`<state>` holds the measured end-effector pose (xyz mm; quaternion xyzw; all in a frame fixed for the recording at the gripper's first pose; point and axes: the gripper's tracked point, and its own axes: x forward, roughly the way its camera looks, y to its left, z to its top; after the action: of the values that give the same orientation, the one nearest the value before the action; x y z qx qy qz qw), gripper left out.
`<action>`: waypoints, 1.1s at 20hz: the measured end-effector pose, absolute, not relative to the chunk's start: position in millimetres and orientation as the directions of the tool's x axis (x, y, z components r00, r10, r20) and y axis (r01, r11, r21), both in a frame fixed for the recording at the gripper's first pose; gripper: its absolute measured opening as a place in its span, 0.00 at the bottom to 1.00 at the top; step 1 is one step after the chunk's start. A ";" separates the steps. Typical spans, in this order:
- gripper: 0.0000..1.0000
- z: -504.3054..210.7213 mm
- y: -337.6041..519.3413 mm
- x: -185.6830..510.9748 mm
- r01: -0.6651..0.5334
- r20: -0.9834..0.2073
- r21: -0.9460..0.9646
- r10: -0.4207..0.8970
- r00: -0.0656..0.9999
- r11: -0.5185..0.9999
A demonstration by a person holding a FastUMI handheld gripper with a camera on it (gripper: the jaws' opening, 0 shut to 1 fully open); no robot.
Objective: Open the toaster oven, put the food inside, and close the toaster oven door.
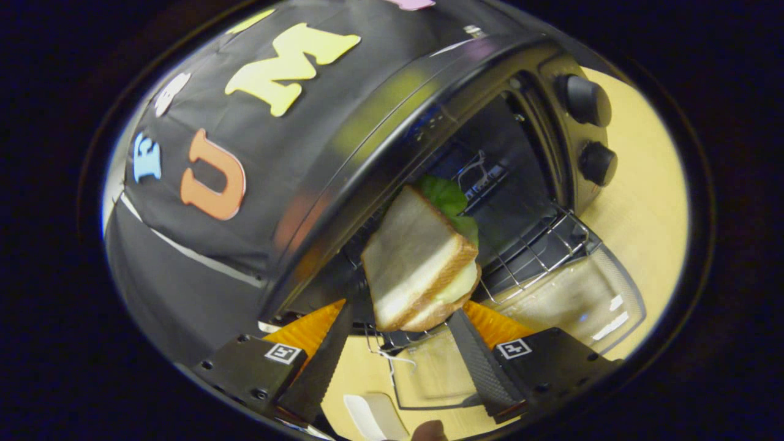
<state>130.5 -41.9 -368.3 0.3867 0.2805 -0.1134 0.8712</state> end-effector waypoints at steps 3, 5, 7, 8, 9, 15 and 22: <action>1.00 -378.9 -33.6 112.1 0.421 -0.659 0.501 0.018 0.752 0.756; 1.00 -375.1 -27.9 101.8 0.408 -0.681 0.464 0.022 0.732 0.786; 1.00 -370.4 -25.8 89.2 0.396 -0.693 0.432 0.017 0.721 0.810; 1.00 -367.2 -25.9 80.9 0.388 -0.699 0.410 0.010 0.716 0.825; 1.00 -364.1 -26.6 71.7 0.384 -0.707 0.379 -0.005 0.707 0.842; 1.00 -366.9 -31.1 9.2 0.300 -0.732 0.155 -0.094 0.674 0.941; 1.00 -427.8 -18.1 -42.4 0.244 -0.829 0.078 -0.074 0.555 0.967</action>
<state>-42.4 -18.1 -427.8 0.0921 0.4632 -0.0906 0.8768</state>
